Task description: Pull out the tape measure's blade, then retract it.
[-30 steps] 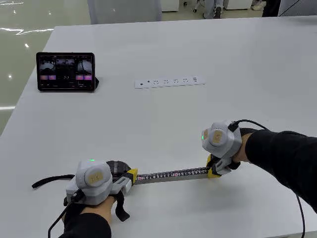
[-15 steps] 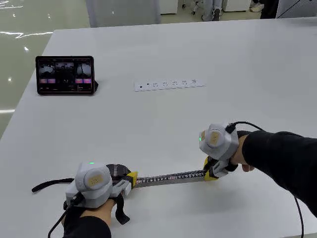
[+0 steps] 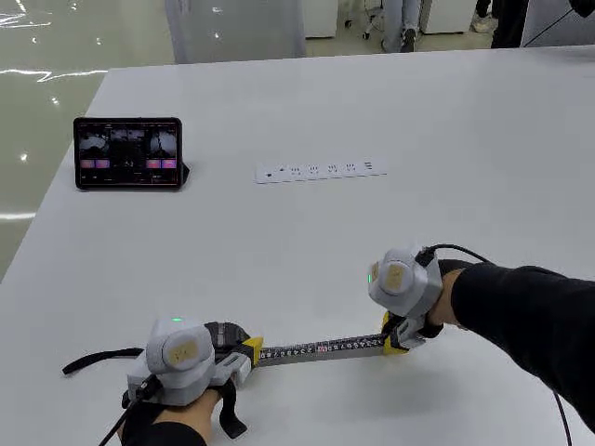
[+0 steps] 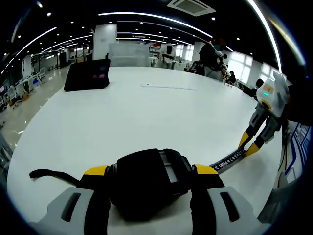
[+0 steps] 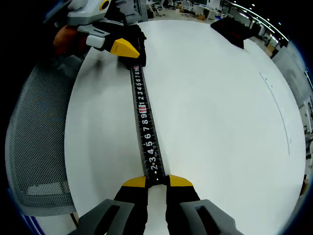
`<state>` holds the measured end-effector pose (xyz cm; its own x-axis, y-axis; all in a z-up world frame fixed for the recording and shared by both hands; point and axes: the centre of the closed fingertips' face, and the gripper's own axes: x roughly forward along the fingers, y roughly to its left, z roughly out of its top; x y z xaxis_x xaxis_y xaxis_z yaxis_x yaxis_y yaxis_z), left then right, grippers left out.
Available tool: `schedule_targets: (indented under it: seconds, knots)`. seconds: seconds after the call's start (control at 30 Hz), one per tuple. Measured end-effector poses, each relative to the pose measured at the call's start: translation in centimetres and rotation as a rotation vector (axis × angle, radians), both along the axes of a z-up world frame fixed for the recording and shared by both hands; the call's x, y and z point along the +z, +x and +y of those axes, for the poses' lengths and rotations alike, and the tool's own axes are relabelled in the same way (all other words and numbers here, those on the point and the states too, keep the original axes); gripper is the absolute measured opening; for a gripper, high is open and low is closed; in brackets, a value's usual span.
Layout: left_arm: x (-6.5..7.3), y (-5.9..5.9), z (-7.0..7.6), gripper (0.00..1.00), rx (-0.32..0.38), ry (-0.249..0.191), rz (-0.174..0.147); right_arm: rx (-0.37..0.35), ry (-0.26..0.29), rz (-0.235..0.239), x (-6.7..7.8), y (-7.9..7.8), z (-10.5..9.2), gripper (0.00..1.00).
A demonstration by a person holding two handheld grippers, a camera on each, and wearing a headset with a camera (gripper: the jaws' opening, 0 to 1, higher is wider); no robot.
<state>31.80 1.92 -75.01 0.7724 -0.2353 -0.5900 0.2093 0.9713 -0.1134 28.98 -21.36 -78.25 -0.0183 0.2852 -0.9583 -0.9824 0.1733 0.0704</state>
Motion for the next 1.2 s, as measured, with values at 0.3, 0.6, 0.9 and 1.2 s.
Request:
schedule_targets:
  seconds: [0.3, 0.6, 0.9, 1.2]
  knots:
    - [0.0, 0.0, 0.0, 0.63, 0.0, -0.003, -0.002, -0.014, -0.005, 0.008, 0.1, -0.1, 0.6, 0.1]
    - [0.0, 0.0, 0.0, 0.63, 0.0, -0.003, 0.0, -0.02, 0.01, 0.001, 0.0, 0.0, 1.2, 0.1]
    - [0.0, 0.0, 0.0, 0.63, -0.001, -0.004, 0.015, -0.016, 0.015, 0.003, 0.0, 0.0, 1.8, 0.1]
    - [0.0, -0.1, 0.0, 0.63, -0.001, -0.003, 0.013, -0.002, 0.021, -0.009, 0.0, 0.0, 2.3, 0.1]
